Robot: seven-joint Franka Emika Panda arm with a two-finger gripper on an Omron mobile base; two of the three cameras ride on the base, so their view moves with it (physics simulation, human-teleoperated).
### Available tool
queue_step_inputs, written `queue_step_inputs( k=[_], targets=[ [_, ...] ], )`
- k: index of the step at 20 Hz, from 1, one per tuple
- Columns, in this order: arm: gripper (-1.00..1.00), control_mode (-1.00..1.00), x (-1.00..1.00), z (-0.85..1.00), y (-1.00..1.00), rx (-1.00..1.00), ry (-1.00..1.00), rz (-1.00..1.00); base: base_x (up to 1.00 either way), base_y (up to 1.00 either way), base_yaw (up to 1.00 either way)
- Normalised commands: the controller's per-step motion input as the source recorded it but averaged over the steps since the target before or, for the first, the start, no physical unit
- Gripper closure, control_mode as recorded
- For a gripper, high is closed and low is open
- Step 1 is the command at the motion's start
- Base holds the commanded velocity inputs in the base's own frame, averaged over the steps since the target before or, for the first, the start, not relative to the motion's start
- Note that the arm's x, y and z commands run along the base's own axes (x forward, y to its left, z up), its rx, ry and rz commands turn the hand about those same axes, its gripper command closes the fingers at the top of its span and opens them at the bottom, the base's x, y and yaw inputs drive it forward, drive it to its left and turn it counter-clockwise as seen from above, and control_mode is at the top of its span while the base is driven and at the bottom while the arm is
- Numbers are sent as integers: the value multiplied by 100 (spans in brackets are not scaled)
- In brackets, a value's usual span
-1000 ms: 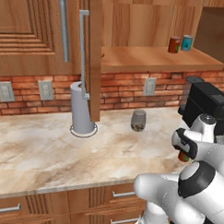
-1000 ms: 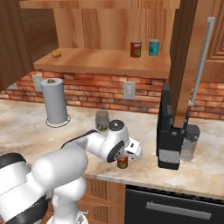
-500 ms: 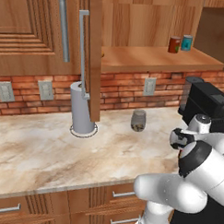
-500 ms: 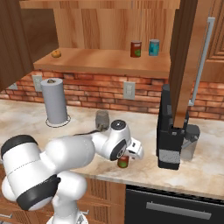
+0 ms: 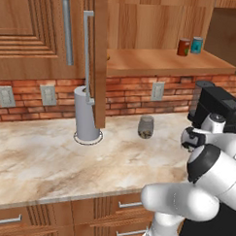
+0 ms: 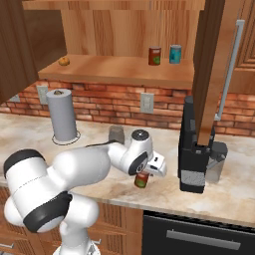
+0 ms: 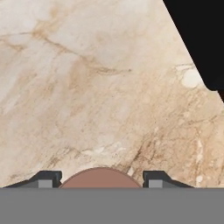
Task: Pick the cans from the counter and place them in their designated side in the cabinet.
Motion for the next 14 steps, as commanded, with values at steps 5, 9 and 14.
queue_step_inputs(
  k=[5,9,14],
  targets=[
    [100,-100,0,36,-3,3,-1,0,0,0,0],
    [100,-100,0,40,0,2,-2,0,0,0,0],
    [100,-100,2,38,2,1,-1,0,0,0,0]
  ],
)
